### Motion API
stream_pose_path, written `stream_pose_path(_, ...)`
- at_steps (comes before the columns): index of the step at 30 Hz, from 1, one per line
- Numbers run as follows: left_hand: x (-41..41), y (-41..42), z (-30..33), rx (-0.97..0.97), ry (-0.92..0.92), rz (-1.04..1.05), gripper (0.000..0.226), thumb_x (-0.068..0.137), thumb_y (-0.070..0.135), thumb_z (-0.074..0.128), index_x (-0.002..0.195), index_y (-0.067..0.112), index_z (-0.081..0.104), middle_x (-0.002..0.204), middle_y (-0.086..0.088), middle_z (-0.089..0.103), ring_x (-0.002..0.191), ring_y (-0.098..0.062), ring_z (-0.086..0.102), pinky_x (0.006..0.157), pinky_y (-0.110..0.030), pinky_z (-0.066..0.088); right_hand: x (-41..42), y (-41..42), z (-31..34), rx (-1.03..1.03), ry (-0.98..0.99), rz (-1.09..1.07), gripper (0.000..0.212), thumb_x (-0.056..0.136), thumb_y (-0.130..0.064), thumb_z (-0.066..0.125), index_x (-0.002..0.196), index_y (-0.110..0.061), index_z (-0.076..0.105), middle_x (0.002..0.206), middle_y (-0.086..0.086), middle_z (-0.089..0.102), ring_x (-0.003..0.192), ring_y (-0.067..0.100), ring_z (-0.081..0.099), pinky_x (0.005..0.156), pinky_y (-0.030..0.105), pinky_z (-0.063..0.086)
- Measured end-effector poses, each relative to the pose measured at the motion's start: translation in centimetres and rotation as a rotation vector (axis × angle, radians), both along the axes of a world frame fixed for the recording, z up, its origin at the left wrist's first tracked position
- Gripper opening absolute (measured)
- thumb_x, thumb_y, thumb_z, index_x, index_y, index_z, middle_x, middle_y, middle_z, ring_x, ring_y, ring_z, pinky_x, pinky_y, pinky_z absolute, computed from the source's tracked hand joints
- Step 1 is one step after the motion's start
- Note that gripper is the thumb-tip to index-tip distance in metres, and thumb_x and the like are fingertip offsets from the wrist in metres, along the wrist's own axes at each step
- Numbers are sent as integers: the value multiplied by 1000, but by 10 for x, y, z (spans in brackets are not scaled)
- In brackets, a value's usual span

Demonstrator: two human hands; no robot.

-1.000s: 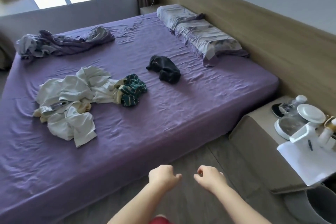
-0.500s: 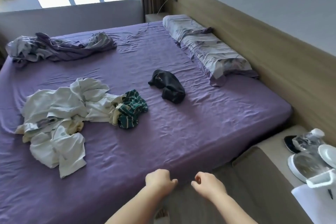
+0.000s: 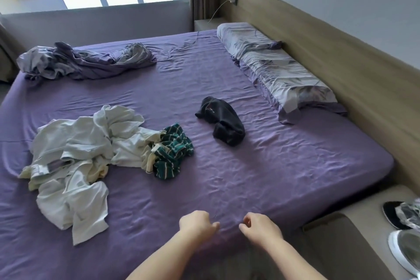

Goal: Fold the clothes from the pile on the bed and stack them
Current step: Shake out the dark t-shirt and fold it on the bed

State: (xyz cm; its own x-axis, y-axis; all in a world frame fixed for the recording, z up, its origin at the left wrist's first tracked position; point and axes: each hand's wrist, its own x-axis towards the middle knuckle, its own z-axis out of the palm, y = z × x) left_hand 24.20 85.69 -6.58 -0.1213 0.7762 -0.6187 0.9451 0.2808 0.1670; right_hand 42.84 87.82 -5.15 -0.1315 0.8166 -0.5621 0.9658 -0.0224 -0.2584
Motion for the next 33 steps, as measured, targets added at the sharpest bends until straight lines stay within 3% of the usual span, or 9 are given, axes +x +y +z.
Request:
stream_pose_path(9, 20, 46, -6, -55, 9, 187, 48, 83, 60, 42, 92, 18, 65, 105, 1, 67, 102, -23, 62, 78, -30, 44, 13, 75, -17, -48, 36, 169, 34, 86, -46, 46, 110, -26, 57, 119, -5, 60, 110, 18, 56, 85, 29, 44)
stream_pose_path(19, 79, 111, -5, -75, -25, 465, 48, 82, 65, 42, 101, 26, 63, 109, 8, 65, 105, -17, 61, 83, -27, 45, 67, 188, -25, -71, 35, 299, 33, 86, -46, 45, 109, -25, 57, 119, -7, 58, 111, 15, 54, 84, 27, 43)
stream_pose_path(25, 85, 153, 2, -48, -26, 502, 44, 84, 62, 40, 92, 25, 62, 104, 7, 65, 101, -17, 61, 76, -27, 42, 67, 239, -29, -81, 21, 362, 36, 87, -46, 44, 114, -26, 55, 123, -7, 55, 112, 15, 53, 82, 28, 42)
stream_pose_path(33, 69, 230, 11, 20, -19, 471, 47, 85, 62, 40, 100, 25, 64, 107, 6, 66, 100, -18, 61, 74, -28, 43, 45, 291, -29, -64, 32, 336, 41, 88, -47, 43, 123, -26, 50, 127, -6, 51, 116, 14, 51, 86, 30, 44)
